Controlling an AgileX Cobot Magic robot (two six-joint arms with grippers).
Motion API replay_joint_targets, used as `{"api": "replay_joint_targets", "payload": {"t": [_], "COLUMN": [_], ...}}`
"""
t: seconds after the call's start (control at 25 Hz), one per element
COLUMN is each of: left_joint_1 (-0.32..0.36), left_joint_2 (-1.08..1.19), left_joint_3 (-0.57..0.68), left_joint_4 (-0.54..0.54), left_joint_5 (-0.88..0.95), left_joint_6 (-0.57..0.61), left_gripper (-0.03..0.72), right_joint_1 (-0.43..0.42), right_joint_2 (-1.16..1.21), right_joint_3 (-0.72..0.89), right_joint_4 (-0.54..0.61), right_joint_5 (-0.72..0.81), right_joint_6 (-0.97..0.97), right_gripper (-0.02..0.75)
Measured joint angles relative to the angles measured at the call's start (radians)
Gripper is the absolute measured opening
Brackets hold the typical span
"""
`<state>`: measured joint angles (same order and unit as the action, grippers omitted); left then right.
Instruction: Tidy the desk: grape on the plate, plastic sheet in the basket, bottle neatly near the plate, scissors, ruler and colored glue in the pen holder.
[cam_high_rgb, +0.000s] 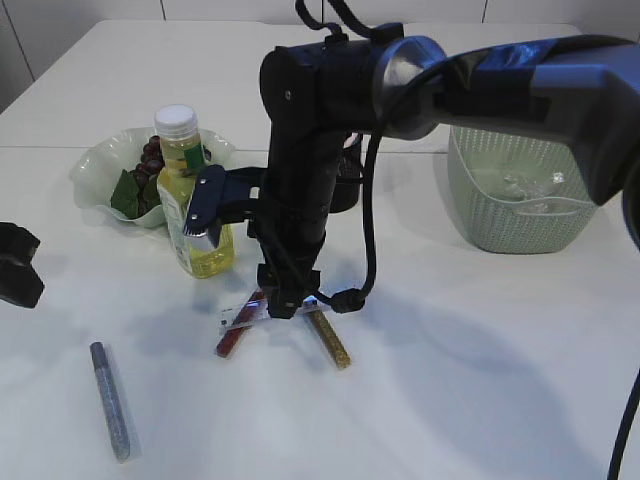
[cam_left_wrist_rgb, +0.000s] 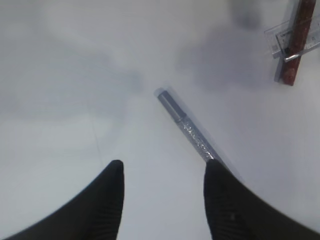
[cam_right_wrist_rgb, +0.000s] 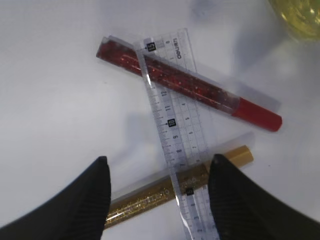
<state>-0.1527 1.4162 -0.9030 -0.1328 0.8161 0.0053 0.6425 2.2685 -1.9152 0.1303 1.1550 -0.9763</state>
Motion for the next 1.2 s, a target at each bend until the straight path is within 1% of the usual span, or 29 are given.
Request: {"api": "replay_joint_targets", "payload": {"t": [0.2, 0.36, 0.76, 1.2], "left_joint_1": [0.0, 0.0, 0.0, 0.0], "left_joint_2": [0.0, 0.0, 0.0, 0.0], "left_joint_3": [0.0, 0.0, 0.0, 0.0], "left_joint_4": [0.002, 0.002, 0.002, 0.002], "left_joint_5": [-0.021, -0.025, -0.033, -0.045], "left_joint_6": [0.0, 0.0, 0.0, 0.0], "left_gripper": [0.379, 0.374, 0.372, 0.372], "right_joint_1": [0.0, 0.0, 0.0, 0.0], "right_joint_2": [0.039, 0.053, 0.108, 0.112], "right_joint_3": [0.0, -0.002, -0.004, -0.005], "right_joint_4": [0.004, 0.004, -0.015, -0.019], "right_joint_5": [-0.022, -0.067, -0.102, -0.138], "right_joint_6": [-0.083, -0.122, -0.14, -0.14], "right_gripper": [0.491, 0.491, 0.491, 0.491]}}
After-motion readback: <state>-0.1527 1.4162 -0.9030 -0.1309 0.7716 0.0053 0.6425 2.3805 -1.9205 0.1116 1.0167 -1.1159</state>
